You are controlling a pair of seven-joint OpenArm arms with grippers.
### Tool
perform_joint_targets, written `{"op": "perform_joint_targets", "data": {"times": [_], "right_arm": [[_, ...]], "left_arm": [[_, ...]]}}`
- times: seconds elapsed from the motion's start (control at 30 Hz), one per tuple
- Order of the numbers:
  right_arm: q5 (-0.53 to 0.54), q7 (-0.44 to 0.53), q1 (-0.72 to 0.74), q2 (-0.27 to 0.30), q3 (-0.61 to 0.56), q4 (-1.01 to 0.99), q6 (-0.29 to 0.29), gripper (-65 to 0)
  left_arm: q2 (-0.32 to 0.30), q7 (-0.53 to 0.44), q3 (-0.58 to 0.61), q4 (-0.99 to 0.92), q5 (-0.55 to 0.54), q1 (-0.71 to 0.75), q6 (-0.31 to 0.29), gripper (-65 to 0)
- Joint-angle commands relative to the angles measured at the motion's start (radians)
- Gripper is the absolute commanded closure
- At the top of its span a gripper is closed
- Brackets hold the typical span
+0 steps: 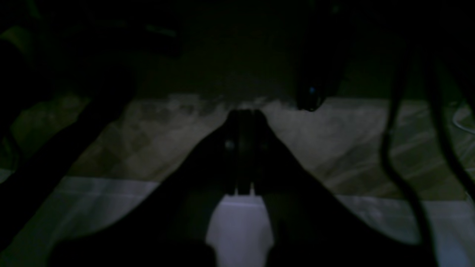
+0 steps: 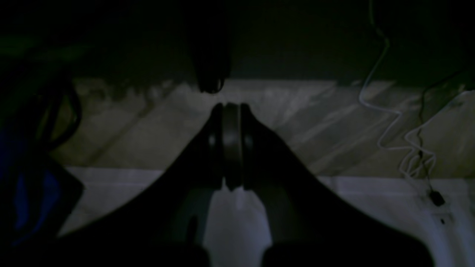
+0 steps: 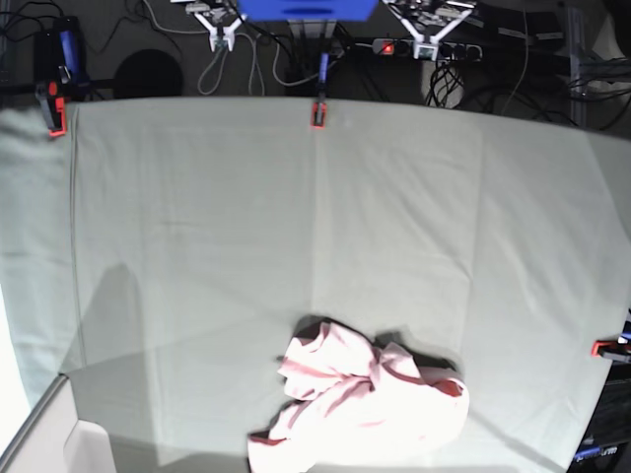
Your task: Layout the t-shirt on the table in an organized manner, then fold the t-shirt properly
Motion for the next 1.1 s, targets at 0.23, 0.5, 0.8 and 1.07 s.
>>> {"op": "perform_joint_targets", "data": {"times": [0.23, 0.5, 0.8, 1.07], "right_arm": [[0.004, -0.002, -0.011, -0.016, 0.003, -0.001, 0.012, 0.0], [0.004, -0.002, -0.003, -0.013, 0.006, 0.001, 0.012, 0.0], [0.004, -0.002, -0.026, -0.015, 0.006, 0.076, 0.012, 0.0], [0.004, -0.008, -0.101, -0.013, 0.003, 0.200, 0.012, 0.0]], "left_arm": [[-0.030, -0.004, -0.002, 0.003, -0.004, 0.004, -0.002, 0.0], [-0.034, -0.004, -0.002, 0.004, -0.004, -0.001, -0.002, 0.0], [-0.027, 0.004, 0.002, 0.106, -0.005, 0.051, -0.002, 0.0], [-0.030, 0.007, 0.005, 0.118, -0.001, 0.056, -0.002, 0.0]]}}
